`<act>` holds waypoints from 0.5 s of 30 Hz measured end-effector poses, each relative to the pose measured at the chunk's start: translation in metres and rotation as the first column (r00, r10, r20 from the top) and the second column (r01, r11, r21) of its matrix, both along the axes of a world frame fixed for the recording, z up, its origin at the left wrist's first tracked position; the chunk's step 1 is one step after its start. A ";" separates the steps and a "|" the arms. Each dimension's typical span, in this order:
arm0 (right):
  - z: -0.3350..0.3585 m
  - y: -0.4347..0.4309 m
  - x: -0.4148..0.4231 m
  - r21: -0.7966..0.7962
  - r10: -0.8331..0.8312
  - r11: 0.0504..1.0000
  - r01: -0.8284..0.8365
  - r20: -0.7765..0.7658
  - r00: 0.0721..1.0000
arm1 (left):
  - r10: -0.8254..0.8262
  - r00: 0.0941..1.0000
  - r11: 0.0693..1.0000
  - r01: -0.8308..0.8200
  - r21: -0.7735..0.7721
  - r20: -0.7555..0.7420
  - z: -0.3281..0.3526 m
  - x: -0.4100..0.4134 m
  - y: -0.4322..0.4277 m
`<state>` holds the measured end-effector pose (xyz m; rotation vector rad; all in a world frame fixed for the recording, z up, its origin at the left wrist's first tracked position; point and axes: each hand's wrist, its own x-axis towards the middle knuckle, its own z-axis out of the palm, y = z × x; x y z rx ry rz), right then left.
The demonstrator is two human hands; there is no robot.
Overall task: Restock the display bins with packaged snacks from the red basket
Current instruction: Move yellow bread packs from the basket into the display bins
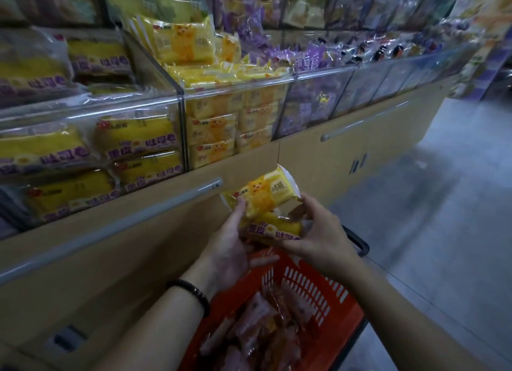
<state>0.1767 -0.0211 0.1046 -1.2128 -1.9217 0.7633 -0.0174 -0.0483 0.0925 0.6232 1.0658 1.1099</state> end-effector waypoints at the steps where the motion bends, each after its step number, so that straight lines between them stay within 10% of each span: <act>1: -0.001 0.001 0.001 -0.009 -0.008 1.000 0.008 -0.017 1.000 | -0.004 1.000 1.000 0.004 0.015 0.007 0.000 0.002 0.000; 9: 0.009 0.000 0.004 -0.158 -0.006 0.985 -0.066 -0.417 0.909 | 0.084 0.996 0.989 -0.086 0.118 0.020 -0.004 0.002 -0.005; 15: 0.028 -0.010 -0.003 -0.032 0.048 0.997 -0.064 -0.350 0.935 | 0.075 0.984 0.968 -0.032 0.251 -0.161 0.016 0.005 -0.027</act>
